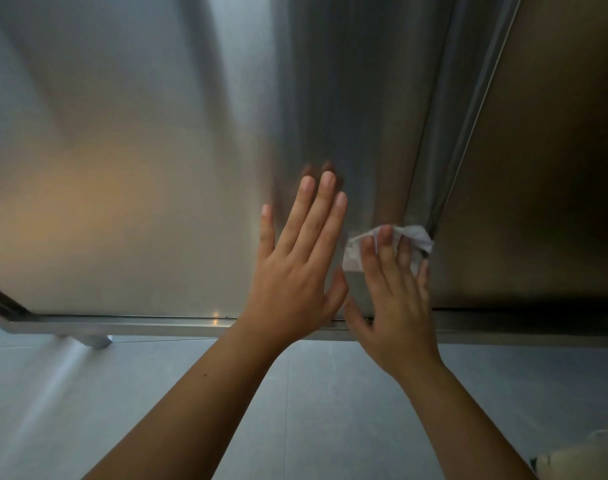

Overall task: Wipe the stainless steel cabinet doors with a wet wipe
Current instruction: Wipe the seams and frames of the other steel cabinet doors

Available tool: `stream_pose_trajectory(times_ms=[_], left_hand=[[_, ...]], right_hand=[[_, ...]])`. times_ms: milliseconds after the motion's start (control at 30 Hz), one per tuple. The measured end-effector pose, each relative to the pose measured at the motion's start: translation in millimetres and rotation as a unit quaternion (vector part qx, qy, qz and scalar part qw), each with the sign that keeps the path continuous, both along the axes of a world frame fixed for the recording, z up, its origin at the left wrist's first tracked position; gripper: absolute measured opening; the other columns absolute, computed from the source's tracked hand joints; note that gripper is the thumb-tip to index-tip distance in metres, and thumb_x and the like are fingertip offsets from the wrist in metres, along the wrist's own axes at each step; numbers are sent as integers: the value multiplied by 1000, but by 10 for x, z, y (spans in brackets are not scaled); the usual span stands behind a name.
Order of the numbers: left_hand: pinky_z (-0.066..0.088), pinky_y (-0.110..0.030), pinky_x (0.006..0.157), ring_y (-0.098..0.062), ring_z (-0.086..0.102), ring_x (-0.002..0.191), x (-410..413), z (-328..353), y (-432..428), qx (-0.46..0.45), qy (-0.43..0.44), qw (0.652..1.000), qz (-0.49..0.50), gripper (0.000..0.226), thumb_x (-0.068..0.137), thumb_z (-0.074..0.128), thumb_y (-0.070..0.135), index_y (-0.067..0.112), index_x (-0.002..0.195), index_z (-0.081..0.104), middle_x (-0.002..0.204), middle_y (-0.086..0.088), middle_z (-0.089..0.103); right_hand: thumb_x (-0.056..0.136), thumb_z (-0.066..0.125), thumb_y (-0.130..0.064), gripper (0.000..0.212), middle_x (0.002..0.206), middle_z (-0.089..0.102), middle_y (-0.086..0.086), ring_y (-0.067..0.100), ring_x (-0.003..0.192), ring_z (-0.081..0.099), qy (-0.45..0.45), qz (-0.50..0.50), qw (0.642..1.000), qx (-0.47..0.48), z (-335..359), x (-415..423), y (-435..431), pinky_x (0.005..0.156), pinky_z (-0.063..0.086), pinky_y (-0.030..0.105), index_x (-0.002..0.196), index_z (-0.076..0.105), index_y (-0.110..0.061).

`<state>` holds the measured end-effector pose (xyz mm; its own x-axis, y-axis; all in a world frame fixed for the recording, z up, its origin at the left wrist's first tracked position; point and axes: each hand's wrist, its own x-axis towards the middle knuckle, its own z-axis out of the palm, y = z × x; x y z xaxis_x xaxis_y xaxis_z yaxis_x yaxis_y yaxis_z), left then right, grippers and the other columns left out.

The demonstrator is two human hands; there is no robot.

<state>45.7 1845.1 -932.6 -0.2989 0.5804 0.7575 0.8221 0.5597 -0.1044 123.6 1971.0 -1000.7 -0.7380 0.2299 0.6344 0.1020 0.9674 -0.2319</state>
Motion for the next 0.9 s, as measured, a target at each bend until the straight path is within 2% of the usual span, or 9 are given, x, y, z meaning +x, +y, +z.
stream_pose_trajectory(times_ms=[267, 500, 667, 900], left_hand=[[4, -51, 115, -21, 4, 144, -4, 430, -34, 62, 23, 998, 7, 73, 83, 50, 34, 5, 145, 24, 151, -9, 17], [6, -53, 114, -20, 2, 145, 59, 1062, -17, 120, 6, 993, -4, 72, 83, 49, 30, 4, 145, 21, 152, -7, 14], [5, -52, 115, -20, 2, 145, 106, 1652, -26, 106, -9, 994, -17, 72, 83, 50, 27, 5, 145, 20, 153, -6, 13], [5, -51, 115, -18, 1, 146, 220, 2589, -106, 77, -61, 995, -35, 72, 82, 48, 26, 6, 145, 20, 154, -4, 10]], right_hand=[[91, 36, -51, 80, 156, -21, -5, 21, 145, -10, 27, -20, 999, 41, 789, -69, 38, 116, -8, 37, 150, -10, -24], [91, 40, -43, 74, 157, -7, 1, 26, 145, 1, 57, -13, 995, 83, 1566, -56, 115, 117, -3, 33, 151, 6, -14], [90, 42, -37, 72, 156, 0, 7, 27, 145, 5, 58, -12, 994, 92, 2244, 4, 112, 117, 4, 37, 149, 12, -9], [91, 40, -40, 72, 157, 6, 8, 27, 144, 12, 13, -14, 998, 58, 3131, 142, 33, 116, 7, 35, 149, 11, -9]])
